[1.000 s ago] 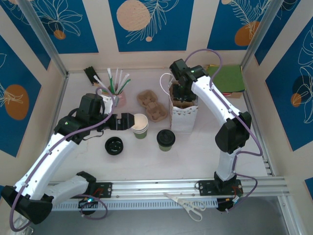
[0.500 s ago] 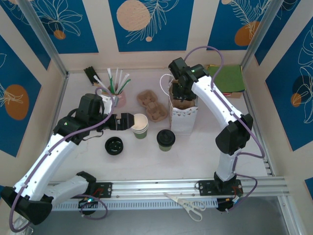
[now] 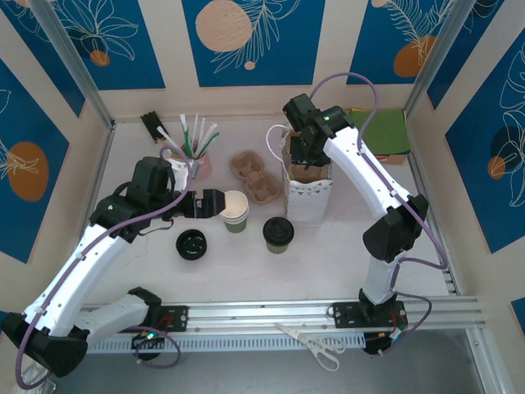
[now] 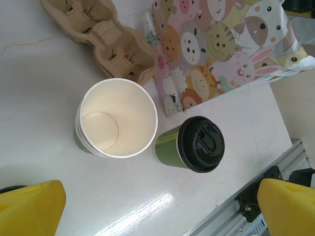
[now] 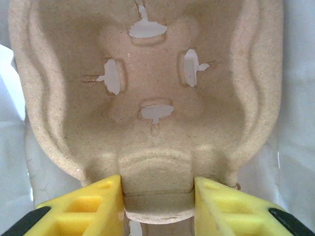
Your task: Pack the takeout coffee
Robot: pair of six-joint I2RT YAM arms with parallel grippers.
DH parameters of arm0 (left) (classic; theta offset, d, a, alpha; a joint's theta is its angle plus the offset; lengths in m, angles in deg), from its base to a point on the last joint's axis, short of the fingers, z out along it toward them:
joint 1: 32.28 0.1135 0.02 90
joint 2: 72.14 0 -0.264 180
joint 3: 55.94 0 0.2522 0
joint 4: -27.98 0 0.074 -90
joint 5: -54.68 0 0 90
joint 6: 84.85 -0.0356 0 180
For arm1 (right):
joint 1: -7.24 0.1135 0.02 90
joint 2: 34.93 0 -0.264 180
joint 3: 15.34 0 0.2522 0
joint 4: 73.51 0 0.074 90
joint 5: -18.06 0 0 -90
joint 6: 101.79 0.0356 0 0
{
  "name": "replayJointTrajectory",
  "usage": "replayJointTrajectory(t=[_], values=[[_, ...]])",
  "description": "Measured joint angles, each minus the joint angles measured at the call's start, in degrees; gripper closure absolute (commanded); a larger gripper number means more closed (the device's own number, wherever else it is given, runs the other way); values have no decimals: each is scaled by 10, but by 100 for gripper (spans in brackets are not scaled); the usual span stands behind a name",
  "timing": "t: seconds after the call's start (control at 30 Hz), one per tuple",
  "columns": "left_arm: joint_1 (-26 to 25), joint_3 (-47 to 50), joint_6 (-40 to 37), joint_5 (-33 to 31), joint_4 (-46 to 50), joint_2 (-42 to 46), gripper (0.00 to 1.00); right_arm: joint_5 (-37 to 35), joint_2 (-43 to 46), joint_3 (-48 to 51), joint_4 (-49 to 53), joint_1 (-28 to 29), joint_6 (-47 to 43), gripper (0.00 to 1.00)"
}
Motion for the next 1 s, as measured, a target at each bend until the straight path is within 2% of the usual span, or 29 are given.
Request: replayJointTrajectory(t=[1.0], values=[[0,-2,5,0,-4,-10,0,21,-16,58,-31,-13,-9,64]])
